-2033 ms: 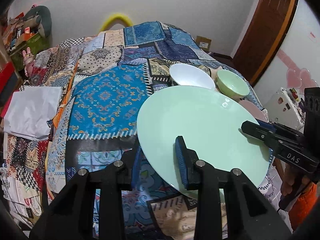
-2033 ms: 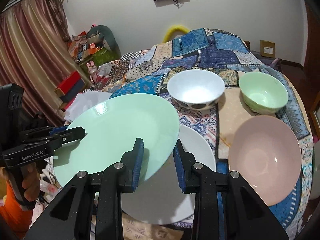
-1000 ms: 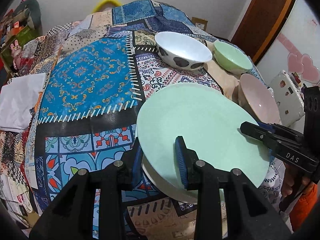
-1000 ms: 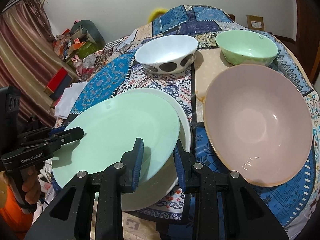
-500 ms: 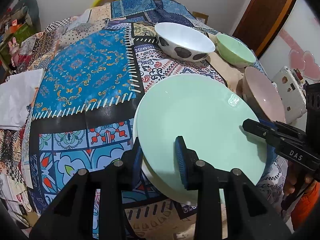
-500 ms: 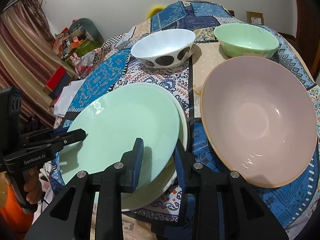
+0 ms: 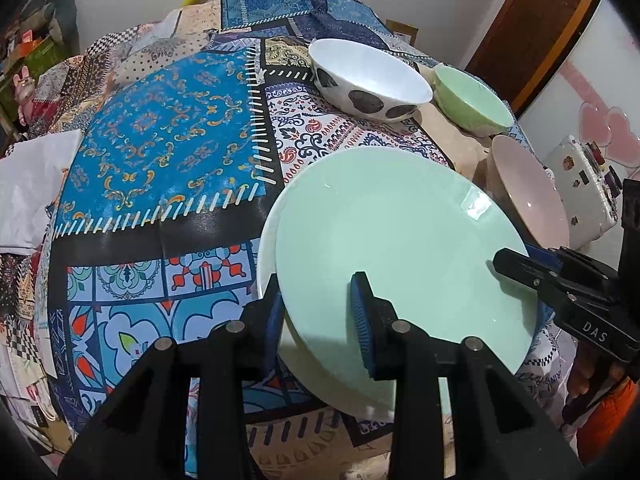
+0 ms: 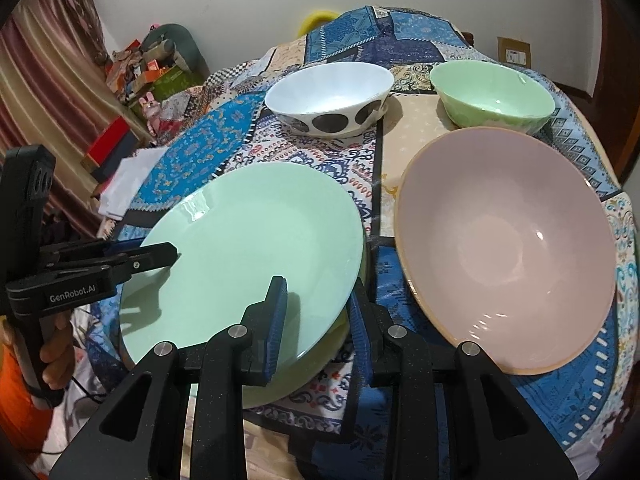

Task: Organize plates and bowls
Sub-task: 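Lower the mint green plate onto the white plate and open both tools, then move both tools to the pale pink bowl and grasp its rim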

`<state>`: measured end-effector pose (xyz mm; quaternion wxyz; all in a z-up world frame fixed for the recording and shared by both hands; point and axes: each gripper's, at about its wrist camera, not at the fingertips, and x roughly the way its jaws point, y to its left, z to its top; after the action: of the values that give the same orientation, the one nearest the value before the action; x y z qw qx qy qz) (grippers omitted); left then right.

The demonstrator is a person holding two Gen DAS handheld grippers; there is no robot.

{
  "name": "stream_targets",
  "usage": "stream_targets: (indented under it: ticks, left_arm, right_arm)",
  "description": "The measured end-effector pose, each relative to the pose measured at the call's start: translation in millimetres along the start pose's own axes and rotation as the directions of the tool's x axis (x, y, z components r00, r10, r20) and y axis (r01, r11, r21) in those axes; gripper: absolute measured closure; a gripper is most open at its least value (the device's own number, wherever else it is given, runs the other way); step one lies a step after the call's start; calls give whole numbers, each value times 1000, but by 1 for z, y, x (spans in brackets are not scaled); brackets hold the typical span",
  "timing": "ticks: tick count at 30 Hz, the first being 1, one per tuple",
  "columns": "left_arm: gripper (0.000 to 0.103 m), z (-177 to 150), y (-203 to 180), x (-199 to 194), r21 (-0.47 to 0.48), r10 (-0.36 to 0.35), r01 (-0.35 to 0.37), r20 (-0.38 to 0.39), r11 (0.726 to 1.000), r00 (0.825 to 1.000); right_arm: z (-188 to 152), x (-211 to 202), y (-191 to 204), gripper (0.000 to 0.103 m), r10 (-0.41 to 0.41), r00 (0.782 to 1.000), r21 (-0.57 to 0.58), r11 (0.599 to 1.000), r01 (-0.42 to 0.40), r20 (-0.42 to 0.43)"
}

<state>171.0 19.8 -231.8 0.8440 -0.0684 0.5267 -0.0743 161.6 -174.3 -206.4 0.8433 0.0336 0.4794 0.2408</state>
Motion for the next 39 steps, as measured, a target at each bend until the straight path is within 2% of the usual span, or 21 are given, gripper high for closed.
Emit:
stream_targets:
  ticks: [5, 8, 19, 24, 30, 32, 37, 39]
  left_arm:
    - [71, 0, -7, 5, 34, 38, -38, -3, 999, 999]
    - [71, -1, -10, 5, 45, 50, -50, 4, 998, 999]
    - [71, -3, -2, -4, 21, 51, -51, 10, 998, 999]
    - [71, -1, 2, -13, 14, 79, -80, 34, 997, 996]
    - [71, 3, -5, -32, 39, 110, -113, 77, 993, 991]
    - [68, 6, -12, -40, 49, 99, -104, 94, 993, 991]
    - [46, 16, -35, -63, 83, 80, -95, 175, 992, 981]
    - [40, 22, -47, -71, 106, 63, -85, 201, 991, 978]
  right_arm:
    - [-7, 6, -8, 73, 29, 999, 38, 999, -28, -28]
    - [-7, 5, -4, 73, 13, 1000, 23, 1000, -13, -20]
    - [-6, 7, -2, 73, 6, 1000, 23, 1000, -6, -25]
    - [-6, -2, 1, 73, -21, 1000, -4, 1000, 21, -8]
    - [-2, -31, 0, 72, -40, 997, -26, 999, 42, 72]
    - [1, -43, -4, 69, -47, 993, -23, 998, 50, 107]
    - [7, -72, -17, 63, -91, 978, 2, 996, 93, 189]
    - [9, -82, -25, 59, -113, 970, 16, 994, 112, 214]
